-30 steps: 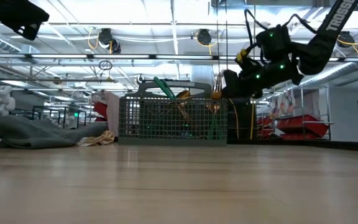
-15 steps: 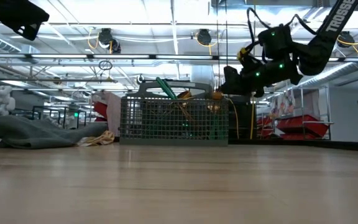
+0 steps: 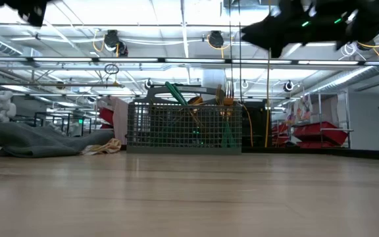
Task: Sort silverware
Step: Return to Home Position
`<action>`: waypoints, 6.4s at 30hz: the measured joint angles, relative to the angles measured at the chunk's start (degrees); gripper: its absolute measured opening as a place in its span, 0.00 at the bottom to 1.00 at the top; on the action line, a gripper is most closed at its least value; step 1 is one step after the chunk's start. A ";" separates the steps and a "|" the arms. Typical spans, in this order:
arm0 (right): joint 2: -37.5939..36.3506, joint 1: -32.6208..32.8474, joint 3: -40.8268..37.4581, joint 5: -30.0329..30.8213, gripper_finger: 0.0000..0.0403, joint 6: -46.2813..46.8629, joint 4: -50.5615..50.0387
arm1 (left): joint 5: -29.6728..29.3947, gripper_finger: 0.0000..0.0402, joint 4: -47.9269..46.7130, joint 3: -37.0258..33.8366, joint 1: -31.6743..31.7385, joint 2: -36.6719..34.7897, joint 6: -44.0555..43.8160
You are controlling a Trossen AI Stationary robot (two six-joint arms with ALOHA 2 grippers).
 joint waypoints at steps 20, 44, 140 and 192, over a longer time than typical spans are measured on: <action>-58.76 2.61 -3.89 -6.02 0.39 5.10 -49.81 | 28.51 0.11 -14.72 3.63 0.00 -30.17 17.01; -59.18 7.02 -27.69 -6.00 0.39 7.95 -25.17 | 23.74 0.11 -2.03 -10.03 0.00 -30.08 23.70; -57.65 7.24 -27.67 -5.72 0.39 23.42 -34.52 | 2.92 0.11 5.93 -22.49 0.02 -29.64 11.93; -57.65 7.24 -27.67 -5.74 0.39 23.42 -34.54 | 2.92 0.11 5.93 -22.49 0.00 -29.62 11.93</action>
